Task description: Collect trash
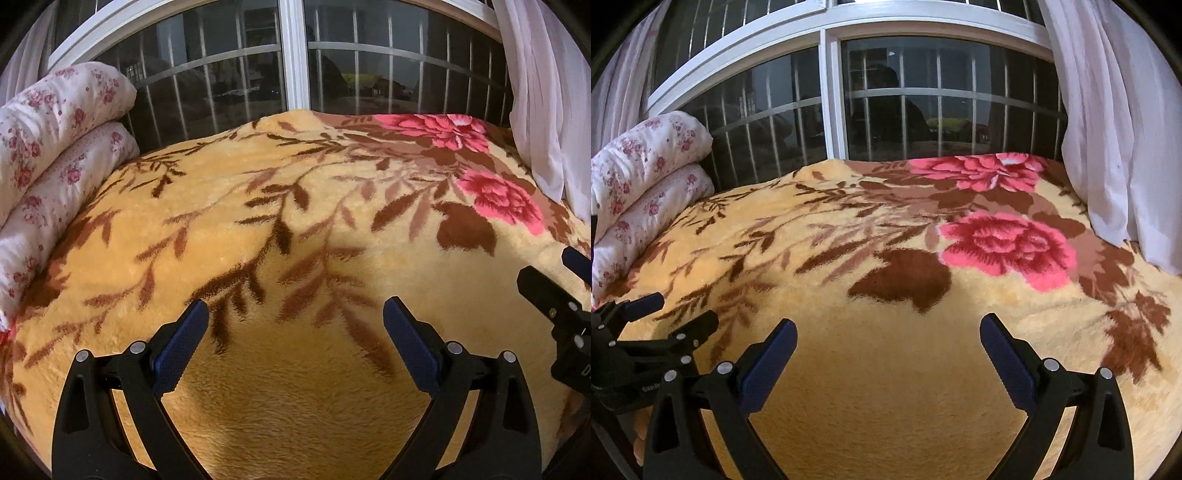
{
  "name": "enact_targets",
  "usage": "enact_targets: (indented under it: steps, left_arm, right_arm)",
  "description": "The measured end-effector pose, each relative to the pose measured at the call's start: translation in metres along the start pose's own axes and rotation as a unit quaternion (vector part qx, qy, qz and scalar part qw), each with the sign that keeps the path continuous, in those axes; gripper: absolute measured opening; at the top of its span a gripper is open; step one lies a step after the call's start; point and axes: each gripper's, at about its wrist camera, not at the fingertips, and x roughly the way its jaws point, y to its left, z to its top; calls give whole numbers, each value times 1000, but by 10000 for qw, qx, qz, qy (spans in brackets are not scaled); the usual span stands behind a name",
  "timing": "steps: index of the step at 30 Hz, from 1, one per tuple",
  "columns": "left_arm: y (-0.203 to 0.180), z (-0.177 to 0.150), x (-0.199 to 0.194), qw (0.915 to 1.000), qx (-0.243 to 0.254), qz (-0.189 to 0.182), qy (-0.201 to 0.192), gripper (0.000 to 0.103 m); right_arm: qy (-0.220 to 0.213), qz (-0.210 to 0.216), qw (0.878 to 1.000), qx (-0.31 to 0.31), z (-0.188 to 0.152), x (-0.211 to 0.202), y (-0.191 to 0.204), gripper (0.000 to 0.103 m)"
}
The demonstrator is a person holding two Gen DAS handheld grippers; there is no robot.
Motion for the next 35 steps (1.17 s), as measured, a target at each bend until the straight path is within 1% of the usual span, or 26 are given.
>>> enact_targets:
  steps: [6,19,25,29,31,35]
  left_arm:
    - [-1,-1,1,10000,-9,20,14,93]
    - [2,-1,1,10000,-51,13,-5,93]
    - [6,-2,-1,9997,-228,27,-109,93]
    - [5,-2,3,9997,-251,56,42,93]
    - [5,-2,6,9996,-245,11,134,93]
    - [6,-4,4,9995,-296,15,86,93]
  right_arm:
    - [51,14,9999,109,-1,2,-3,98]
    - [102,0,9999,113,-3,4,-4,98]
    - [119,-9,9999,103,-4,4,-4,98]
    - [124,-16,9999,104,-6,4,-4,98]
    - [129,-11,9999,105,-6,5,-4,98]
    - [142,-3,9999,96,-6,5,-4,98]
